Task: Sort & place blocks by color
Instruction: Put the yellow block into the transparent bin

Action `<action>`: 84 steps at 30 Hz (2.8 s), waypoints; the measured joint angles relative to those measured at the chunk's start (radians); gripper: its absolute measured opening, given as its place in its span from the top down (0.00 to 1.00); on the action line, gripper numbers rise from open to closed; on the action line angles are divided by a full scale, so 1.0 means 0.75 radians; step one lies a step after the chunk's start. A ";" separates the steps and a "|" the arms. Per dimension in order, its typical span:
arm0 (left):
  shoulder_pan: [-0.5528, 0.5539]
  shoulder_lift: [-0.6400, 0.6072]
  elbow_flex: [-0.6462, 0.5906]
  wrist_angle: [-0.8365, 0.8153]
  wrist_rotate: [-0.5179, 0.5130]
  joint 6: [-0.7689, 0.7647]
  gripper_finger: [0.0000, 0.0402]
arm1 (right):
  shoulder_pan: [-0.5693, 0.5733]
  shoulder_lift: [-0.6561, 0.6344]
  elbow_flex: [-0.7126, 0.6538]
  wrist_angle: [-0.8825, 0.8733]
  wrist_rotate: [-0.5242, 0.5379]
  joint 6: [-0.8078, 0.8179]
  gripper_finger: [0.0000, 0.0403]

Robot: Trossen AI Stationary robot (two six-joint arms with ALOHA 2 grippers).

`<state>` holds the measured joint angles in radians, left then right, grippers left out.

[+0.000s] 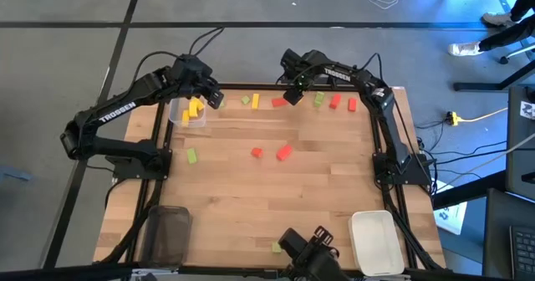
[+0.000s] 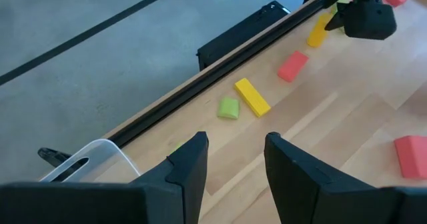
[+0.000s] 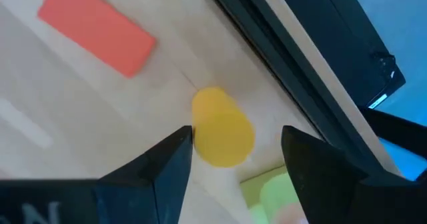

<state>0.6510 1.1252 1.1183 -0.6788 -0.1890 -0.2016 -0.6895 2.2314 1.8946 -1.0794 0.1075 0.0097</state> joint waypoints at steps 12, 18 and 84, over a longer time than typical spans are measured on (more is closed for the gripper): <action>0.000 0.000 0.000 0.000 0.000 0.003 0.66 | -0.012 0.011 0.000 0.050 -0.066 -0.056 0.43; 0.000 0.000 0.000 0.000 0.000 0.003 0.66 | -0.019 0.011 0.000 0.026 -0.071 -0.056 0.43; -0.001 0.001 0.000 0.003 0.252 0.754 0.66 | 0.122 0.011 0.616 -0.121 -0.425 -0.244 0.70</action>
<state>0.6506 1.1255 1.1183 -0.6768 0.0003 0.3637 -0.5982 2.2398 2.3563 -1.1705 -0.2111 -0.1731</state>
